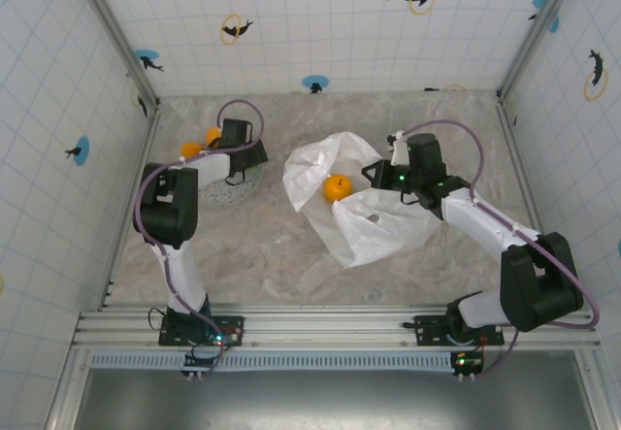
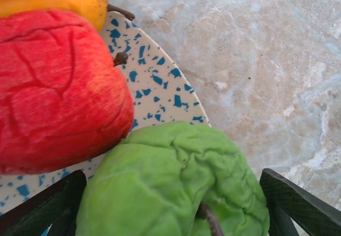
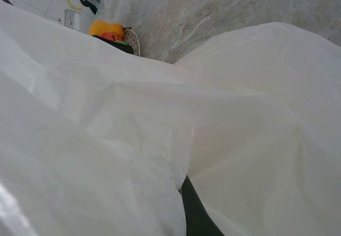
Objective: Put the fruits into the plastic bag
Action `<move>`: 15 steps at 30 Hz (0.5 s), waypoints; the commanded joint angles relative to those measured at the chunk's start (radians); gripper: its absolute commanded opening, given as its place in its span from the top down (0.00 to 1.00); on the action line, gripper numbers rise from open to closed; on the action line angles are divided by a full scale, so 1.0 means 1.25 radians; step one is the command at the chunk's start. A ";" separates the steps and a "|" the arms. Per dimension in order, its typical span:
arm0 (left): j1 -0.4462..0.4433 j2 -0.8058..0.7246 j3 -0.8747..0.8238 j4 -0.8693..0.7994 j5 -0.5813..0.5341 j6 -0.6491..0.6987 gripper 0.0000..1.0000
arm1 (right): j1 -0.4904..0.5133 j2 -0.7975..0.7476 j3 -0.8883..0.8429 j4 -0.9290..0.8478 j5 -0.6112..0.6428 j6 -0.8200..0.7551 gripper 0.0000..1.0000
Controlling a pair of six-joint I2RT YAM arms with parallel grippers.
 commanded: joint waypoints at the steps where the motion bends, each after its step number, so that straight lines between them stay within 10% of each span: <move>1: 0.007 0.011 0.019 0.001 0.014 0.013 0.19 | 0.004 -0.002 0.027 0.002 0.003 -0.006 1.00; 15: 0.007 -0.269 -0.240 0.093 0.069 -0.068 0.42 | 0.009 -0.001 0.036 0.002 0.009 -0.003 1.00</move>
